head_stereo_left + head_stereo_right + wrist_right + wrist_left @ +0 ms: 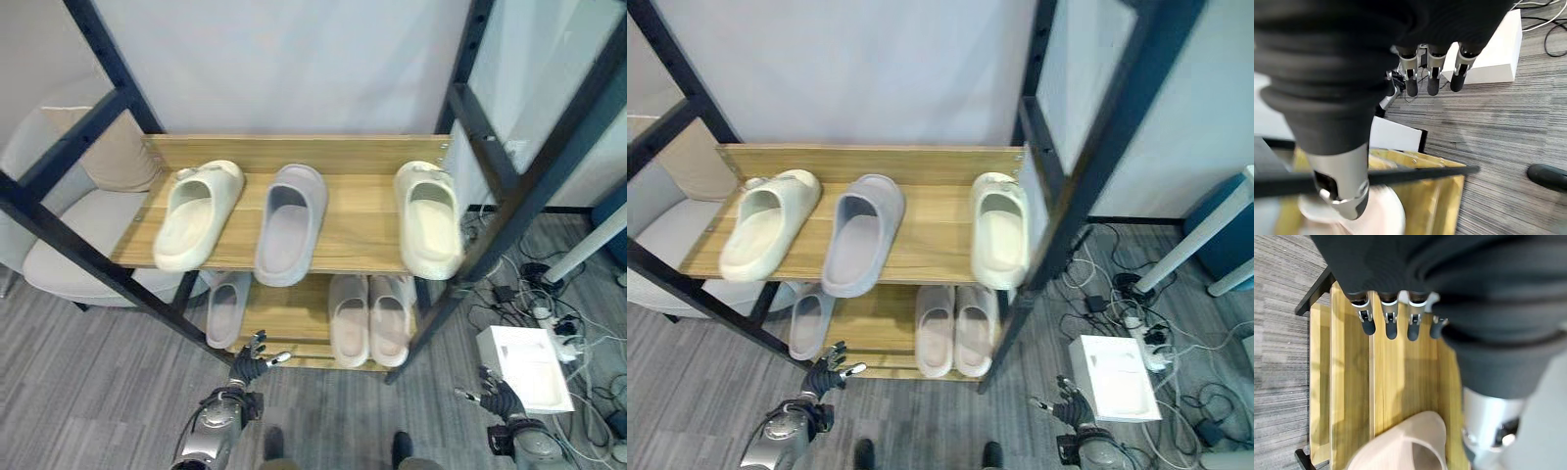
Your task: Arrange the slippers neatly on the shoe rack.
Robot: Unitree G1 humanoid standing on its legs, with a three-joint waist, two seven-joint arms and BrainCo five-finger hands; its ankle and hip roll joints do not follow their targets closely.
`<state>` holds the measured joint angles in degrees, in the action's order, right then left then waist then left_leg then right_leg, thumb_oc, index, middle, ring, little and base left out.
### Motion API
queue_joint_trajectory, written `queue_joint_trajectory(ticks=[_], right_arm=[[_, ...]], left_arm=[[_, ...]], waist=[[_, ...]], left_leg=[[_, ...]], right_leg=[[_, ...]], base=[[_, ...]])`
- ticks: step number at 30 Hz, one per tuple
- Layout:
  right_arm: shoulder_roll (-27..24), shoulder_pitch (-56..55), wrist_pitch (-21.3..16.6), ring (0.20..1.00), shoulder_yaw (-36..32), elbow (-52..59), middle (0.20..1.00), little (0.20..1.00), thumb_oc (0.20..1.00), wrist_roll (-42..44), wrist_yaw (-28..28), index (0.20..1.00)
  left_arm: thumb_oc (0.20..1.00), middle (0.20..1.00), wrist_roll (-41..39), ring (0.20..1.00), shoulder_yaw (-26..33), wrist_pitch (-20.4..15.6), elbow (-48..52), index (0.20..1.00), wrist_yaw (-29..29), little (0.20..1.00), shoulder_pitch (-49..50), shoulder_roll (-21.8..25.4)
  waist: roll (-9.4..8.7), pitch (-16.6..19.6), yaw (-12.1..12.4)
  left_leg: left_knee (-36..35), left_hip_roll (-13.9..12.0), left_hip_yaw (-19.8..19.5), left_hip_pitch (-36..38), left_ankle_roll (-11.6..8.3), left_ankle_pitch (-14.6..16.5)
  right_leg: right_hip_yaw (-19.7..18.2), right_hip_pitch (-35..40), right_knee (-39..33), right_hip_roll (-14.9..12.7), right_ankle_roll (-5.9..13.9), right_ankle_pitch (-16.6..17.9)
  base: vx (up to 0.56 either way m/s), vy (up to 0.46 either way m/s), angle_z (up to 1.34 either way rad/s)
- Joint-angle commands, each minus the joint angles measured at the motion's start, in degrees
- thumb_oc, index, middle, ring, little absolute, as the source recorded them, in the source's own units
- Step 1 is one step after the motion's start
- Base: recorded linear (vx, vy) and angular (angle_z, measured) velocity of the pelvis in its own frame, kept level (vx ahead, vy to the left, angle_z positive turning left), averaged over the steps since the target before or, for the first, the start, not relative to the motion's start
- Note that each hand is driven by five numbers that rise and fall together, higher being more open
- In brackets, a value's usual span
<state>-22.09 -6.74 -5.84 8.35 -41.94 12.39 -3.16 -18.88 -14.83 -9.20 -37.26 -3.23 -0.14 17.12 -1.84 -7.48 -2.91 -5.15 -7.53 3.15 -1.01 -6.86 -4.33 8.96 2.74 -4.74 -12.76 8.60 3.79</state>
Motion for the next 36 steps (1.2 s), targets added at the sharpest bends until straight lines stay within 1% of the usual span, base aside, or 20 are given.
queue_joint_trajectory(ticks=[1,6,7,8,9,11,13,15,16,18,19,20,22,23,27,31,32,33,35,36], right_arm=[[-0.68,2.53,-1.52,1.000,1.85,1.82,1.000,1.000,1.000,-0.60,0.34,1.000],[-0.64,2.81,-1.09,1.000,4.58,5.26,1.000,1.000,1.000,-5.55,0.38,1.000],[-1.98,3.07,-1.00,1.000,6.59,10.51,1.000,1.000,1.000,-12.34,-0.40,1.000],[-2.73,2.63,-0.79,1.000,7.26,14.13,1.000,1.000,1.000,-15.41,-0.19,1.000],[-2.76,2.51,-0.68,1.000,7.22,14.31,1.000,1.000,1.000,-15.46,-0.16,1.000],[-5.11,1.48,-0.84,1.000,8.51,23.77,1.000,1.000,1.000,-22.28,0.46,1.000],[-6.90,-0.49,-1.63,1.000,8.77,32.75,1.000,1.000,1.000,-25.63,1.54,1.000],[-8.28,-2.81,-2.55,1.000,8.65,41.59,1.000,1.000,1.000,-26.34,3.09,1.000],[-8.38,-3.04,-2.40,1.000,8.50,41.91,1.000,1.000,1.000,-26.31,3.23,1.000],[-10.22,-5.74,-4.28,1.000,8.80,54.81,1.000,1.000,1.000,-23.41,4.97,1.000],[-10.93,-5.76,-6.08,1.000,9.53,61.45,1.000,1.000,1.000,-19.98,5.74,1.000],[-11.02,-5.92,-5.97,1.000,9.40,61.69,1.000,1.000,1.000,-19.86,5.85,1.000],[-12.47,-4.52,-7.44,1.000,9.86,67.28,1.000,1.000,1.000,-16.12,6.03,1.000],[-13.31,-2.46,-8.68,1.000,10.06,70.99,1.000,1.000,1.000,-12.45,5.63,1.000],[-14.29,4.07,-9.13,1.000,8.87,74.20,1.000,1.000,1.000,-10.16,3.09,1.000],[-12.87,14.32,-7.55,1.000,5.98,71.40,1.000,1.000,1.000,-15.77,-2.77,1.000],[-12.87,14.32,-7.55,1.000,5.98,71.40,1.000,1.000,1.000,-15.77,-2.77,1.000],[-11.37,23.06,-5.60,1.000,5.72,66.71,1.000,1.000,1.000,-19.10,-6.69,1.000],[-10.70,29.08,-3.44,1.000,6.59,61.87,1.000,1.000,1.000,-22.39,-8.83,1.000],[-10.63,29.43,-3.53,1.000,6.80,61.54,1.000,1.000,1.000,-22.46,-8.98,1.000]], left_arm=[[1.000,1.000,1.47,1.000,0.67,-1.93,2.41,1.000,0.45,1.000,-1.55,2.60],[1.000,1.000,2.35,1.000,0.87,-1.60,2.47,1.000,0.88,1.000,-0.85,2.93],[1.000,1.000,3.02,1.000,1.00,-1.46,2.39,1.000,0.82,1.000,-0.73,2.77],[1.000,1.000,3.71,1.000,1.22,-1.39,2.39,1.000,0.80,1.000,-0.58,2.77],[1.000,1.000,3.72,1.000,1.22,-1.38,2.40,1.000,0.79,1.000,-0.54,2.75],[1.000,1.000,4.75,1.000,1.52,-1.45,2.08,1.000,0.56,1.000,-0.18,2.35],[1.000,1.000,5.48,1.000,1.76,-1.47,1.94,1.000,0.21,1.000,-0.08,2.17],[1.000,1.000,5.97,1.000,1.64,-1.65,1.09,1.000,-0.33,1.000,-0.33,1.80],[1.000,1.000,5.99,1.000,1.60,-1.67,1.05,1.000,-0.34,1.000,-0.32,1.74],[1.000,1.000,6.30,1.000,1.45,-2.24,1.11,1.000,-1.73,1.000,-0.85,1.67],[1.000,1.000,6.86,1.000,1.19,-2.64,1.28,1.000,-2.55,1.000,-1.28,1.76],[1.000,1.000,6.87,1.000,1.16,-2.66,1.28,1.000,-2.57,1.000,-1.27,1.72],[1.000,1.000,7.10,1.000,0.83,-3.12,1.01,1.000,-3.17,1.000,-1.85,1.86],[1.000,1.000,6.89,1.000,0.46,-3.56,0.81,1.000,-3.70,1.000,-1.99,2.01],[1.000,1.000,5.98,1.000,-0.10,-3.95,1.49,1.000,-3.87,1.000,-1.49,2.18],[1.000,1.000,4.76,1.000,-0.59,-3.78,2.42,1.000,-3.87,1.000,-0.68,1.76],[1.000,1.000,4.76,1.000,-0.59,-3.78,2.42,1.000,-3.87,1.000,-0.68,1.76],[1.000,1.000,3.86,1.000,-1.26,-3.27,2.44,1.000,-3.52,1.000,-0.19,1.48],[1.000,1.000,3.50,1.000,-1.58,-2.78,2.68,1.000,-3.11,1.000,0.14,1.67],[1.000,1.000,3.49,1.000,-1.46,-2.77,2.68,1.000,-3.10,1.000,0.08,1.68]], waist=[[-0.74,2.04,1.37],[-1.58,2.71,2.31],[-1.75,2.78,2.57],[-1.81,2.76,2.60],[-1.79,2.77,2.60],[-1.87,2.78,2.48],[-1.87,2.68,2.24],[-1.80,2.68,1.86],[-1.75,2.71,1.89],[-1.57,2.80,1.29],[-1.54,2.89,1.04],[-1.50,2.92,1.04],[-1.50,3.24,0.88],[-1.53,3.54,0.87],[-1.39,4.46,1.19],[-1.21,5.48,1.99],[-1.21,5.48,1.99],[-1.34,5.98,3.05],[-1.56,6.00,3.97],[-1.57,5.90,3.88]], left_leg=[[0.15,-1.85,2.08,0.56,-0.47,2.20],[0.15,-1.26,2.48,1.15,0.07,3.08],[0.15,-1.17,2.46,1.36,0.27,3.25],[0.15,-1.18,2.45,1.46,0.36,3.34],[0.15,-1.17,2.46,1.48,0.36,3.35],[0.15,-1.07,2.79,1.76,0.50,3.54],[0.15,-1.09,3.00,1.92,0.58,3.57],[0.15,-1.16,3.27,2.09,0.58,3.57],[0.15,-1.16,3.27,2.10,0.58,3.58],[0.15,-1.27,3.27,2.20,0.42,3.63],[0.15,-1.32,3.25,2.07,0.39,3.58],[0.15,-1.32,3.23,2.05,0.39,3.58],[0.15,-1.38,3.25,1.92,0.29,3.51],[0.15,-1.39,3.31,1.85,0.21,3.43],[0.15,-1.39,3.37,1.82,0.10,3.36],[0.15,-1.15,3.09,1.77,0.22,3.60],[0.15,-1.15,3.09,1.77,0.22,3.60],[0.15,-0.86,2.72,1.81,0.46,3.85],[0.15,-0.62,2.35,1.86,0.64,4.01],[0.15,-0.60,2.35,1.88,0.65,4.02]], right_leg=[[-3.66,0.75,2.26,-0.51,2.76,-4.00],[-3.23,1.06,1.15,-1.08,3.28,-3.10],[-3.24,1.12,0.85,-1.19,3.46,-2.93],[-3.30,1.18,0.71,-1.21,3.51,-2.93],[-3.30,1.21,0.71,-1.21,3.51,-2.93],[-3.43,1.31,0.51,-1.24,3.64,-2.85],[-3.44,1.26,0.46,-1.21,3.71,-2.83],[-3.55,1.06,0.57,-1.16,3.80,-2.77],[-3.55,1.06,0.58,-1.16,3.80,-2.78],[-3.63,0.70,0.59,-1.03,3.96,-2.67],[-3.69,0.46,0.59,-0.95,4.04,-2.56],[-3.67,0.46,0.59,-0.95,4.04,-2.57],[-3.77,0.26,0.55,-0.93,4.16,-2.48],[-3.76,0.15,0.51,-0.94,4.23,-2.30],[-3.56,0.25,0.40,-1.00,4.33,-2.12],[-3.15,0.40,0.49,-1.27,4.39,-1.92],[-3.15,0.40,0.49,-1.27,4.39,-1.92],[-2.66,0.69,0.54,-1.48,4.44,-1.76],[-2.37,1.00,0.60,-1.63,4.41,-1.70],[-2.37,1.03,0.59,-1.64,4.42,-1.71]], base=[[0.01,0.081,-0.09],[0.02,0.045,0.00],[0.00,0.000,0.00],[0.00,0.000,0.00],[0.00,0.013,-0.04],[0.00,0.026,-0.04],[0.00,0.000,0.00],[0.00,0.009,-0.03],[-0.02,0.026,-0.12],[-0.02,0.034,-0.17],[-0.01,0.023,-0.11],[-0.02,0.024,-0.06],[-0.02,0.021,-0.05],[0.00,0.000,0.00],[0.00,0.005,0.01],[0.00,0.000,0.00],[0.03,0.032,0.04],[0.03,0.034,0.05],[0.03,0.036,0.00],[0.02,0.033,0.09]])
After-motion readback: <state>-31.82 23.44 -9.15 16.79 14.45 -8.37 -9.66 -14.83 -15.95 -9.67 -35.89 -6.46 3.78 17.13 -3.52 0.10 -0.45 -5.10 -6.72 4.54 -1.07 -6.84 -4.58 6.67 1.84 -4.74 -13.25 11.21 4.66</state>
